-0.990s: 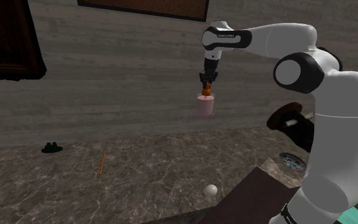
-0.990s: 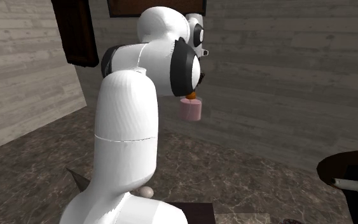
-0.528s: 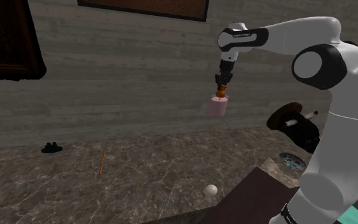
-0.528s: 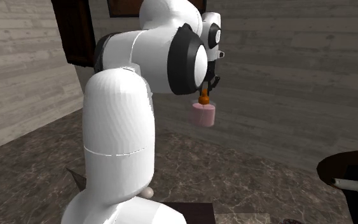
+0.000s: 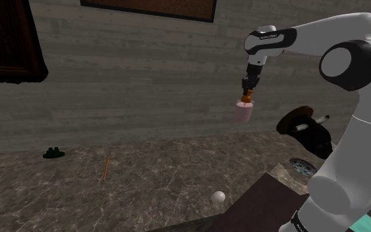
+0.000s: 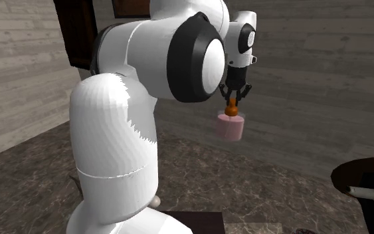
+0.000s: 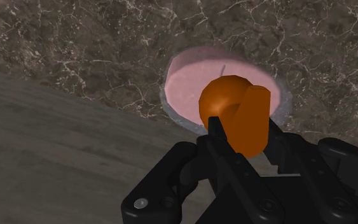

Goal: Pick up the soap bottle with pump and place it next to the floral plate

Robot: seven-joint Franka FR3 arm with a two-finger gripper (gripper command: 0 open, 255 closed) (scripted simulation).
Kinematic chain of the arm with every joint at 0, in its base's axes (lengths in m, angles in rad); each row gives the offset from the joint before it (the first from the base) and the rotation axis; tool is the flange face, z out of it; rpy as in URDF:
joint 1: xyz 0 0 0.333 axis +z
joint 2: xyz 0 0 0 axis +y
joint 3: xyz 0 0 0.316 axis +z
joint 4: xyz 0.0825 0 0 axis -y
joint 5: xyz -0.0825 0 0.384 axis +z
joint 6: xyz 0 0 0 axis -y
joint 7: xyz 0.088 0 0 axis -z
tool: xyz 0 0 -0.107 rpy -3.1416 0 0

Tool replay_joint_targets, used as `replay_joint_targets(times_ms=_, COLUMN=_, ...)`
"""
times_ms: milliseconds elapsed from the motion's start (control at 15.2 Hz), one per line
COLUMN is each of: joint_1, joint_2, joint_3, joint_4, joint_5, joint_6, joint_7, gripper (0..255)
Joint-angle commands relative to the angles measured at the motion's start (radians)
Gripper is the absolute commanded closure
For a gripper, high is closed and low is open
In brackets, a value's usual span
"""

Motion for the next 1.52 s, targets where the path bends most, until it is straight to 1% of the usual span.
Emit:
replay_joint_targets(times_ms=0, joint_1=-0.027, joint_2=-0.011, joint_3=-0.021, joint_4=-0.019, joint_5=0.001, joint_6=0.008, joint_7=-0.049, gripper=255)
replay_joint_targets(times_ms=528, joint_1=-0.123, joint_2=-0.043, joint_3=-0.101, joint_4=-0.06, joint_5=0.0, joint_6=0.016, joint_7=-0.226, gripper=255)
replay_joint_targets(times_ms=1056, joint_1=-0.229, joint_2=-0.01, joint_3=-0.183, joint_4=-0.022, joint_5=0.02, joint_6=0.006, joint_7=-0.417, gripper=255)
replay_joint_targets(times_ms=1122, joint_1=-0.233, joint_2=-0.007, joint_3=-0.186, joint_4=-0.019, joint_5=0.021, joint_6=0.005, joint_7=-0.424, gripper=255)
replay_joint_targets(times_ms=1452, joint_1=-0.232, joint_2=-0.005, joint_3=-0.185, joint_4=-0.084, joint_5=0.023, joint_6=0.072, joint_7=-0.425, gripper=255)
